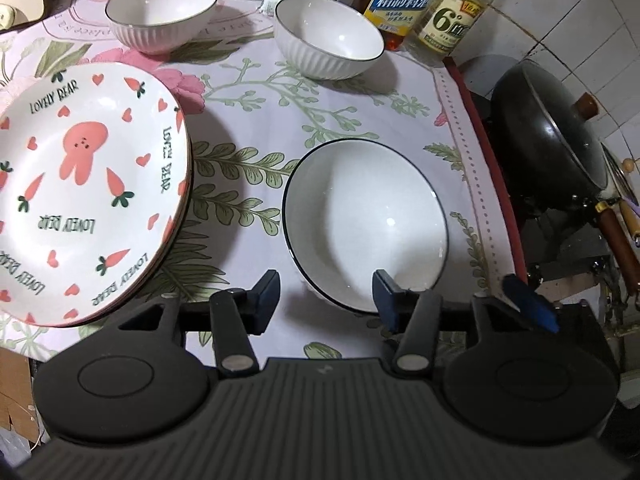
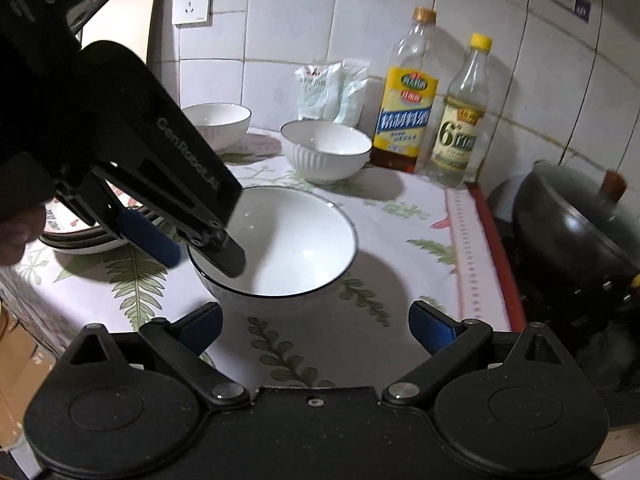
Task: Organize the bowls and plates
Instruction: 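Move both grippers toward the white bowl beside the bottles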
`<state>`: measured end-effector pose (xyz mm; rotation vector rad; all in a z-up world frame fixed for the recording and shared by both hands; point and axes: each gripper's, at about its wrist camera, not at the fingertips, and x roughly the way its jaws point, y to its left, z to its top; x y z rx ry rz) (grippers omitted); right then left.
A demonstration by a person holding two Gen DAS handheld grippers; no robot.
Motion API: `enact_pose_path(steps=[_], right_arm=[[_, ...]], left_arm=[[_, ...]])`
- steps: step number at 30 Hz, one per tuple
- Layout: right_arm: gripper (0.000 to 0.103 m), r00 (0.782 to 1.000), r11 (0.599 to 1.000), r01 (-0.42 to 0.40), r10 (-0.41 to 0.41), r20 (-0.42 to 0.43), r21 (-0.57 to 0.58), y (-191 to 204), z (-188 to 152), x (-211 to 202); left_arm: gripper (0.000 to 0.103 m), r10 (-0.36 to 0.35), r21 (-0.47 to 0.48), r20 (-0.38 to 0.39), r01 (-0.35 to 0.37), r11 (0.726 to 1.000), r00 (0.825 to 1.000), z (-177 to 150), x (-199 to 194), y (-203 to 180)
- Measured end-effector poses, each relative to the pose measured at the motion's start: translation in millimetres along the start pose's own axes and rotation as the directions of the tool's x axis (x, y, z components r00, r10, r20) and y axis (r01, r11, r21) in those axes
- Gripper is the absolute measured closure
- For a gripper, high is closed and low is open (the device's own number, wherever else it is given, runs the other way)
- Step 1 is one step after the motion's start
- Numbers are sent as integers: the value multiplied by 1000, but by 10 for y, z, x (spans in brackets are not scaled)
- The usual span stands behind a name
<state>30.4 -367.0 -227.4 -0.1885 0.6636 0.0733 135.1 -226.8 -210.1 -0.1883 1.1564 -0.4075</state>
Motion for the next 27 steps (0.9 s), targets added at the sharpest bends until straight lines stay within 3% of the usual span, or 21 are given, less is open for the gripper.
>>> enact_pose_path(steps=[7,11,19,23,27], right_arm=[[3,1000,999,-4,4,20,47,-176,128,-279],[8,998,992,60,-62,14,115,-272,294,-368],[8,998,947,-62,51,43,316,-497,644,-482],[7,996,937,-68,81,-23,343,-566,861,-335],[7,993,921,-108,114,5,374,-727,1054,-281]], left_arm=[[46,9,45,29,-10,999,1000,43,-330,-76],[45,12,76,41,-15,997,999,107,-487,-98],[41,4,106,63,-10,994,998,281,-650,-50],[42,4,113,141,-20,993,990,425,-827,7],[42,4,108,196,-26,994,981,611,-939,81]])
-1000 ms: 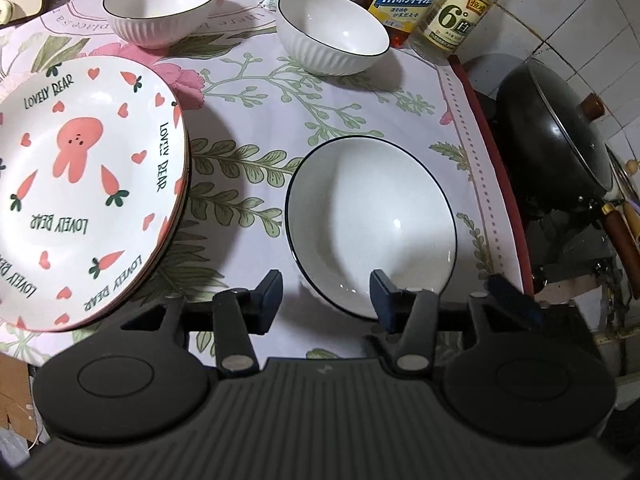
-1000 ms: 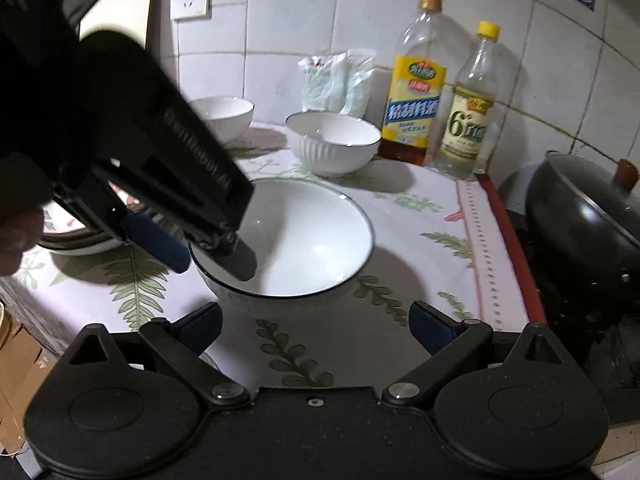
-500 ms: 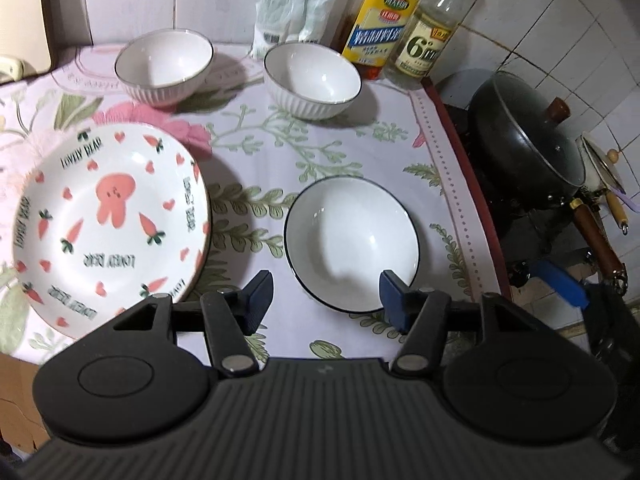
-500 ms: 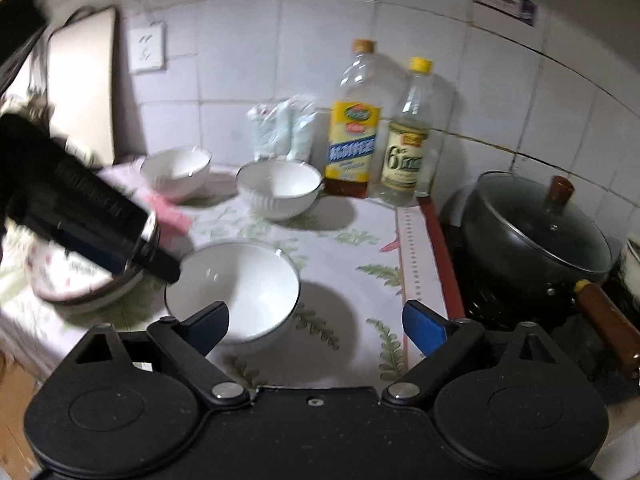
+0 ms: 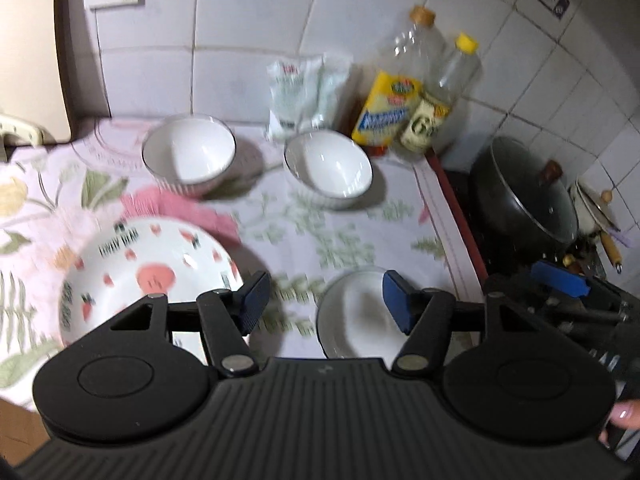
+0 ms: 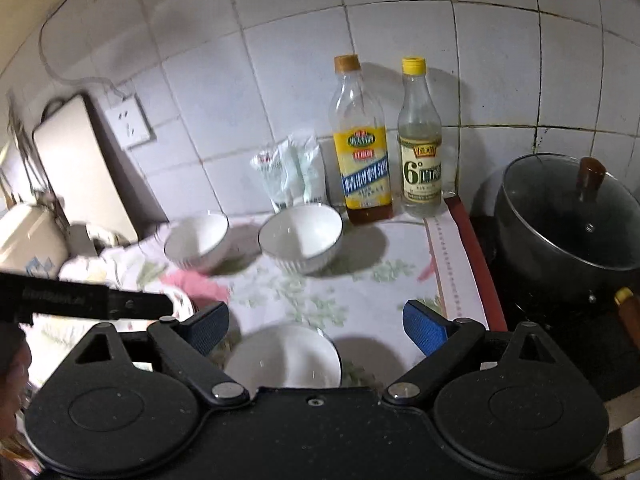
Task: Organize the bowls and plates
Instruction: 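Move both grippers toward the white bowl beside the bottles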
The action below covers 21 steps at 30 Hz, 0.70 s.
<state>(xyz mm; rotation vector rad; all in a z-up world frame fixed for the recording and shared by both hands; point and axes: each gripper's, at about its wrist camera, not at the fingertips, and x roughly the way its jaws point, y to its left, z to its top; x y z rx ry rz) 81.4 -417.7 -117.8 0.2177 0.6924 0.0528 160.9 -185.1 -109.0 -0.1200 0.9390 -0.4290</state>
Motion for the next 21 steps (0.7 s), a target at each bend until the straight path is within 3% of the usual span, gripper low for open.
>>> enact_pose_path(steps=[5,11,21], right_arm=[[7,997,995,-73,74,-10,72,-130,296,162],[7,996,990,-81,84,-27,113,-248,490,522],[12,986,961,-136,155,-62,240,-532,455,1440]], left_arm=[[42,2,13,21,-2,1000,1000,221,132,42],[42,-45,-20,29,46,999,999,330,470,77],[44,-6,-78,84,12,997,996,439,1165,158]])
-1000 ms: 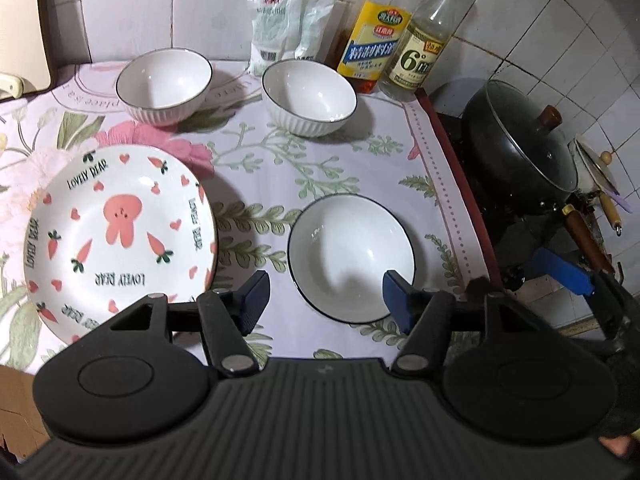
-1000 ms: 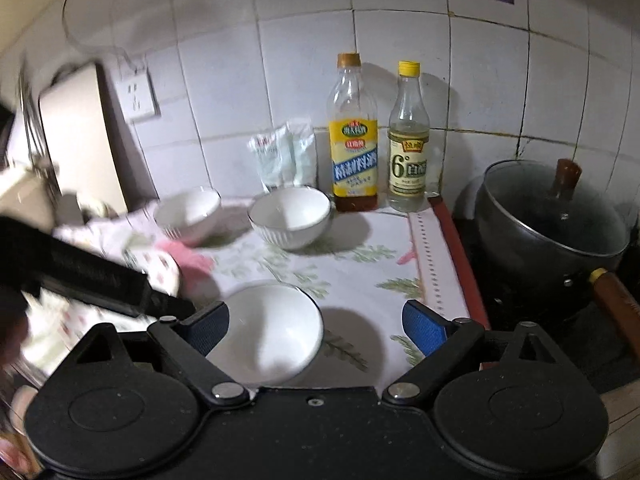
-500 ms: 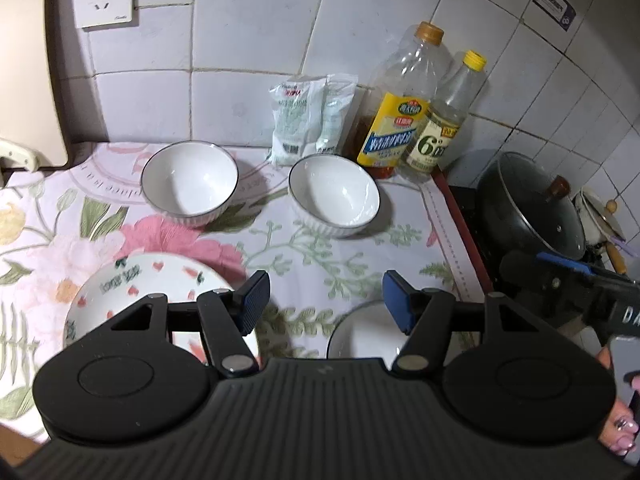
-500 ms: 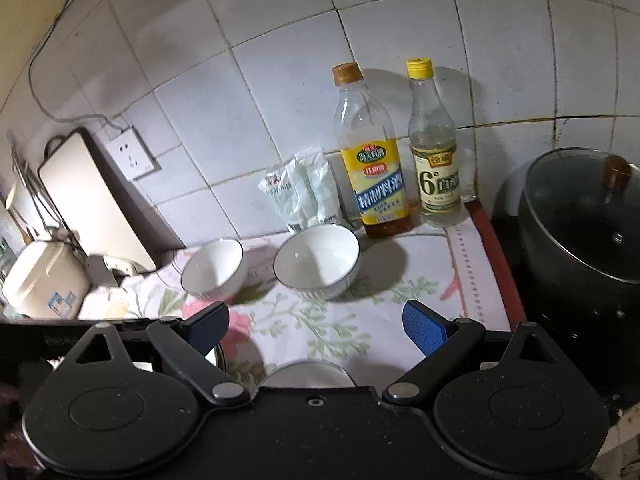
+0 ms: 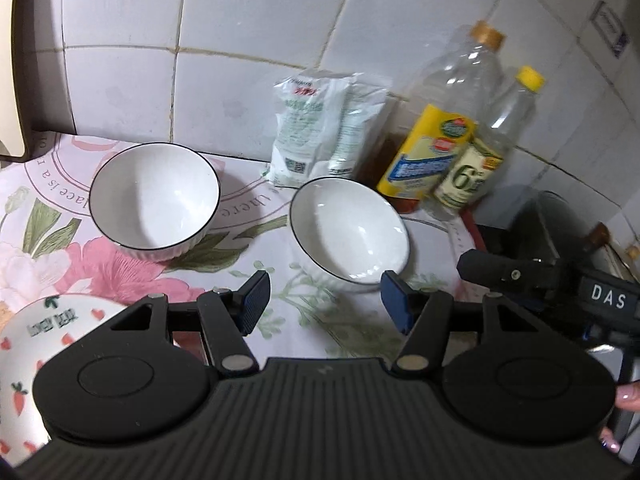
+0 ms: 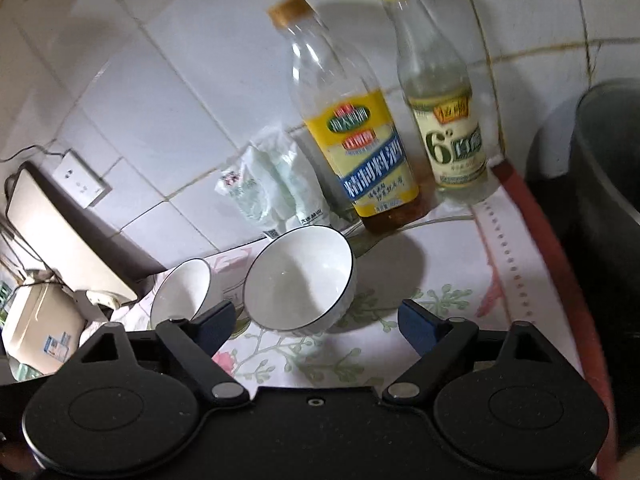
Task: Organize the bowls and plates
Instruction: 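Move both grippers toward the white bowl beside the bottles, then close the right gripper on that white bowl's rim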
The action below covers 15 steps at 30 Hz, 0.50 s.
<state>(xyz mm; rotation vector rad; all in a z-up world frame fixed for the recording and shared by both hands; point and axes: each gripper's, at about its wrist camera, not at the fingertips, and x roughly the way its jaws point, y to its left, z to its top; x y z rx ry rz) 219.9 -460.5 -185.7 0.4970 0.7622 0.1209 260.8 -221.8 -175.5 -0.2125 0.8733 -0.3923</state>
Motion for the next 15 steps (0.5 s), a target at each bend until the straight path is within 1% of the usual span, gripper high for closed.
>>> enact_pose_path(steps=[2,4,6,7,8,10,12,13,15], right_arm=[[13,1000,1000,-9,10,-4,10,-67,42,119],[17,1000,1000,-9,9,-14,20,-112,94,226],[24,999,999,-14,15,-28,30,-139,152,329],[25,999,999,-15,16,-37,33,-146,178,382],[28,999,999,-12,13,-45,34,-150,199,434],[34,998,1000,4,-2,-64,27,-142,230,541],[41,996,999,27,-24,-88,27,-139,243,644],[43,995,999,34,-31,-98,33,-147,246,687],[47,993,998,43,-37,-116,50,-170,240,760]], left_arm=[[45,6,-3,10,-6,1000,1000,42,122,9],[46,15,-3,3,-15,1000,1000,77,248,5],[47,21,-12,-8,-21,1000,1000,107,355,10],[48,23,-15,-11,-23,1000,1000,118,409,12],[49,27,-21,-16,-27,999,1000,126,458,15],[56,32,-31,-31,-33,999,999,135,550,33],[60,32,-43,-47,-34,999,998,145,639,49],[64,31,-46,-54,-33,998,998,146,676,57],[68,25,-52,-64,-28,998,998,153,736,77]])
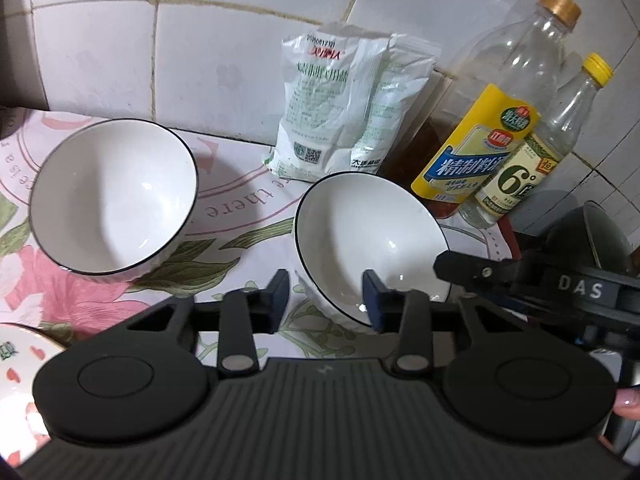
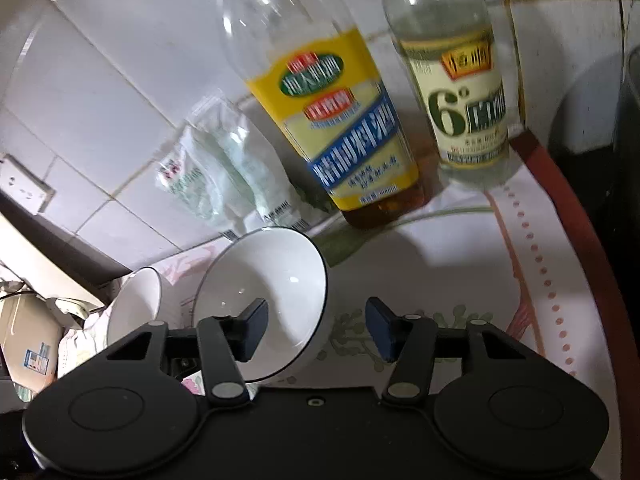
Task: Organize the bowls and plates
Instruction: 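Close the right gripper on that white bowl's rim, then lift the white bowl with the right gripper toward the other bowl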
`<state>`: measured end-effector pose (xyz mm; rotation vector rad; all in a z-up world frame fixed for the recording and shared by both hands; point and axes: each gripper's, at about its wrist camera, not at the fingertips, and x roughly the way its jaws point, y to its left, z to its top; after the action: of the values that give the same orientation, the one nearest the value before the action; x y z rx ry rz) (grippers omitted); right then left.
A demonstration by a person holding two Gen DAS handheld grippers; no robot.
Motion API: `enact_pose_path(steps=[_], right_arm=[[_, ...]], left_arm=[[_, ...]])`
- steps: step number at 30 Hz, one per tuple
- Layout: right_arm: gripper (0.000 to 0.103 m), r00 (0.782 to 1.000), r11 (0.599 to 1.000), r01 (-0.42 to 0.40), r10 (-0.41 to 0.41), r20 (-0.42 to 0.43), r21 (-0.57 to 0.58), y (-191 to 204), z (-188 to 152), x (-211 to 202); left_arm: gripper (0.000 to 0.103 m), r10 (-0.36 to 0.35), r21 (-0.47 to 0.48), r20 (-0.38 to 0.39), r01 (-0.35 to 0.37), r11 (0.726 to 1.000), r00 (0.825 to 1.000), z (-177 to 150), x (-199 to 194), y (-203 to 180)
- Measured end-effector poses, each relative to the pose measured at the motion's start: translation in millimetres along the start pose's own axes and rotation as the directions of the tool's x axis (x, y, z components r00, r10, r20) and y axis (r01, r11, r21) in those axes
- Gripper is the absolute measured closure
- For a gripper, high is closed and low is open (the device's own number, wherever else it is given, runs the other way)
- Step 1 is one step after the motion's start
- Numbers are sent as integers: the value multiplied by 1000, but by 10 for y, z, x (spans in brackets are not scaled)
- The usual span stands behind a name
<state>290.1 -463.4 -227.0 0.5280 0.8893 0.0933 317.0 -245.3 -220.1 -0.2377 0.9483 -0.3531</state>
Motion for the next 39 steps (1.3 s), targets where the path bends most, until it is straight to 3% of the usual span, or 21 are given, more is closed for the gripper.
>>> enact_pose_path(steps=[4,8,11,13,15,24,39], right_arm=[[56,1000,999,10,-9,-25,33,-37,-10,97],[61,999,997,6,-3,-46,71,-86,-10,200],[61,999,994,13,-8,-50,109,-134,0,268],[63,998,993,37,-31,-58,114,-136,4,302],[88,998,992,21,-14,-59,121,-135,-2,314],[88,997,990,21,-11,-77,141,-85,-44,181],[86,998,999,-29,31,-55,37,294,-243,-849]], left_arm=[[75,-2,-14,-33,2,1000,999,25,106,30],[75,22,-28,-94,-24,999,995,73,210,43],[75,38,-11,-84,-39,999,996,100,234,12],[82,43,2,-94,-43,999,995,104,275,2],[83,39,-3,-96,-40,999,995,107,273,-2],[84,39,17,-96,-38,999,995,94,52,-111],[84,21,73,-42,-18,997,999,-52,-976,-406]])
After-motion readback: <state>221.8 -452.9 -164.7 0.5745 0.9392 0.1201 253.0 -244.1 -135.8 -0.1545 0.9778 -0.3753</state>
